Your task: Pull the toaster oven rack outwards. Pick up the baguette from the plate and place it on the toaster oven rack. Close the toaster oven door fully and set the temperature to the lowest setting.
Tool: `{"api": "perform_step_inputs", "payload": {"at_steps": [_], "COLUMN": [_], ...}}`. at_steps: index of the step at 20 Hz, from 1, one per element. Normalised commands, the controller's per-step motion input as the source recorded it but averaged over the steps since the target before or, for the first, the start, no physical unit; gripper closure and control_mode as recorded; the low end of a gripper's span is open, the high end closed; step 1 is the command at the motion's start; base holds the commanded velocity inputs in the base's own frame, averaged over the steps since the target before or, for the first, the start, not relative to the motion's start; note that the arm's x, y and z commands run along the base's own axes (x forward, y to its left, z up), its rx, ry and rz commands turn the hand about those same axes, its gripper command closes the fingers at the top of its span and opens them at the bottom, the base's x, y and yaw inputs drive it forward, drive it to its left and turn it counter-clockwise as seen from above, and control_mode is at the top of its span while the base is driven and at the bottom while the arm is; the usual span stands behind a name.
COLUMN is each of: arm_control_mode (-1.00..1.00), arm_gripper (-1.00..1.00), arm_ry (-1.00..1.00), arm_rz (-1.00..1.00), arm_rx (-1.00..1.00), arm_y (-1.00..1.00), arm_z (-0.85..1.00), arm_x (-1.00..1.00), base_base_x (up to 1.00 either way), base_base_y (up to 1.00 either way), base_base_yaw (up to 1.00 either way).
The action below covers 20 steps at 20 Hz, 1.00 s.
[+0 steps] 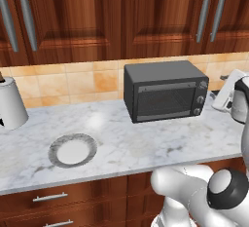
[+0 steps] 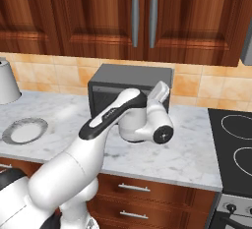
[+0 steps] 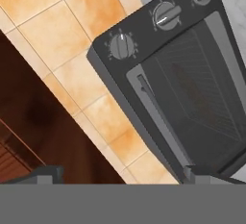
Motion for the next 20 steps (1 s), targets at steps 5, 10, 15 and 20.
{"api": "perform_step_inputs", "payload": {"at_steps": [5, 10, 15, 20], "arm_control_mode": [-1.00, -1.00, -1.00, -1.00], "arm_gripper": [-1.00, -1.00, -1.00, -1.00], "arm_ry": [0.00, 0.01, 0.03, 0.02], "arm_rz": [0.00, 0.00, 0.00, 0.00], "arm_rx": [0.00, 0.00, 0.00, 0.00], "arm_y": [-0.06, -0.17, -0.20, -0.12], "arm_z": [-0.01, -0.03, -0.12, -0.10], "arm_x": [0.06, 0.01, 0.03, 0.06], "base_base_x": [0.00, 0.00, 0.00, 0.00], "base_base_y": [0.00, 0.00, 0.00, 0.00], "base_base_yaw": [0.00, 0.00, 0.00, 0.00]}}
